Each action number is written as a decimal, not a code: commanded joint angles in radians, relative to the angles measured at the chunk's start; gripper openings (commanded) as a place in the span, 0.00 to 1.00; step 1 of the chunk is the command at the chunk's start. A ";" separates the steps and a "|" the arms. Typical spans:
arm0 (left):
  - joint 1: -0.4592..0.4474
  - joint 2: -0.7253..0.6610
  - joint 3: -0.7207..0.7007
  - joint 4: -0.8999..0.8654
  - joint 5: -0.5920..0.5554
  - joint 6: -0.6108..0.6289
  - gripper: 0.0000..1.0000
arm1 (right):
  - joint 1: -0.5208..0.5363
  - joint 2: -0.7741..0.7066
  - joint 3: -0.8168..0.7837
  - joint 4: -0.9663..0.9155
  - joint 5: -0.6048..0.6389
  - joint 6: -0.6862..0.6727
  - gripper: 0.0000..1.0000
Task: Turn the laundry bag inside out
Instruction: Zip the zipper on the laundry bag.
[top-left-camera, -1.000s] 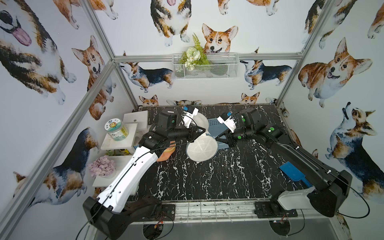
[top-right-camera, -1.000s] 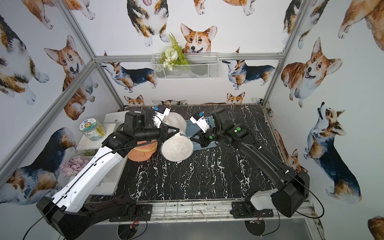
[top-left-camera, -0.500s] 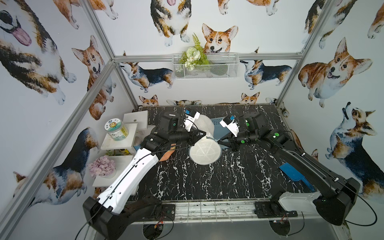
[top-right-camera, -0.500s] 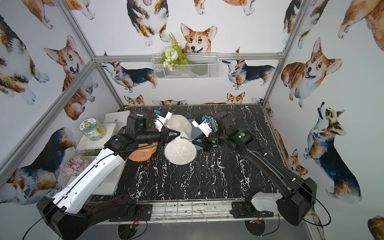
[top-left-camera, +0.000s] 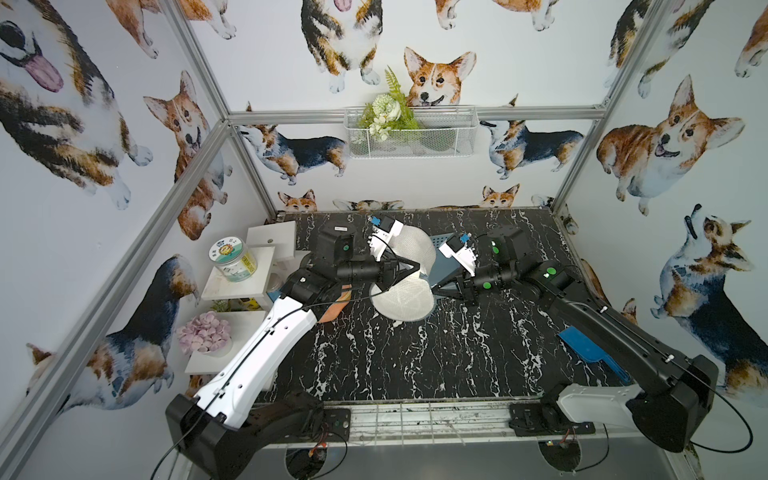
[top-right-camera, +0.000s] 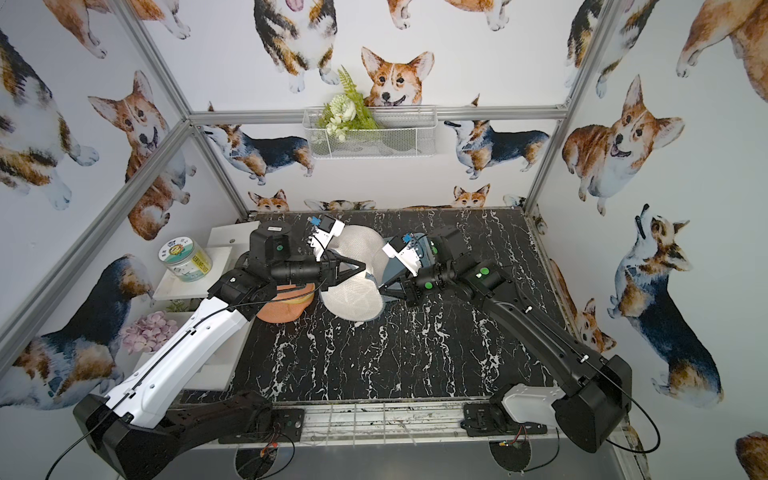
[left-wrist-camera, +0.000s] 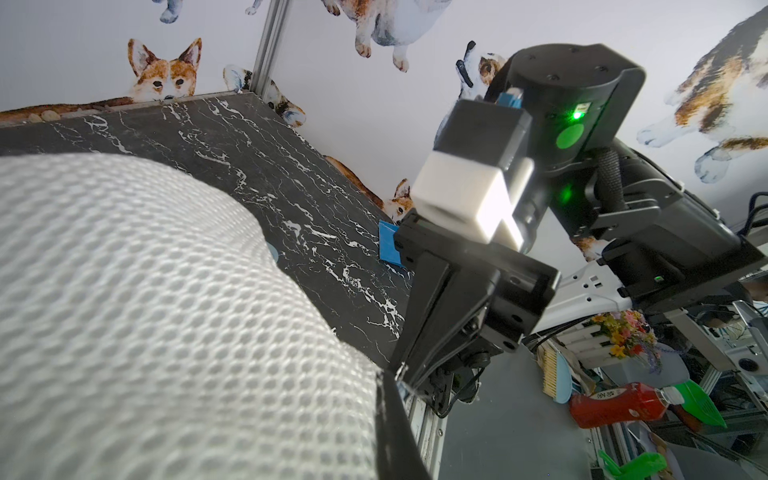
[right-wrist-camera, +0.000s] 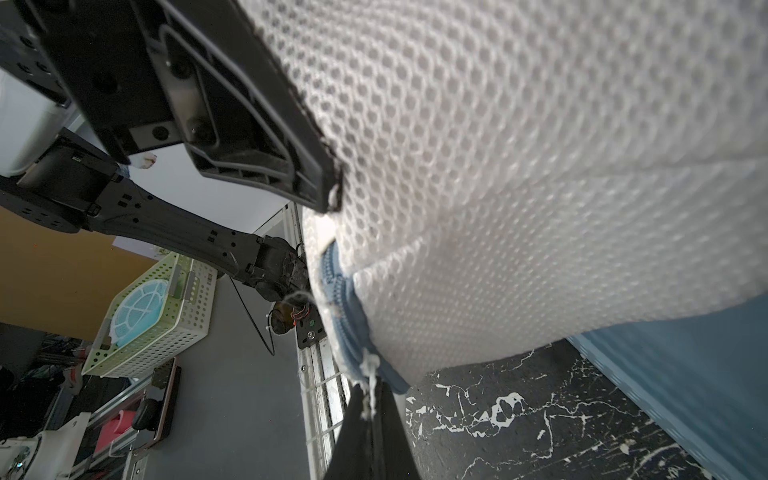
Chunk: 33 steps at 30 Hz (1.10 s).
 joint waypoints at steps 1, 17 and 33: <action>0.001 -0.005 0.009 0.014 0.011 0.006 0.00 | -0.015 -0.014 0.006 0.030 -0.008 0.009 0.00; 0.096 -0.049 -0.017 0.045 -0.028 -0.044 0.00 | -0.059 -0.057 -0.087 -0.046 0.136 0.034 0.00; -0.063 -0.044 -0.066 -0.209 -0.180 -0.091 0.66 | -0.060 0.080 0.171 0.054 0.203 -0.004 0.00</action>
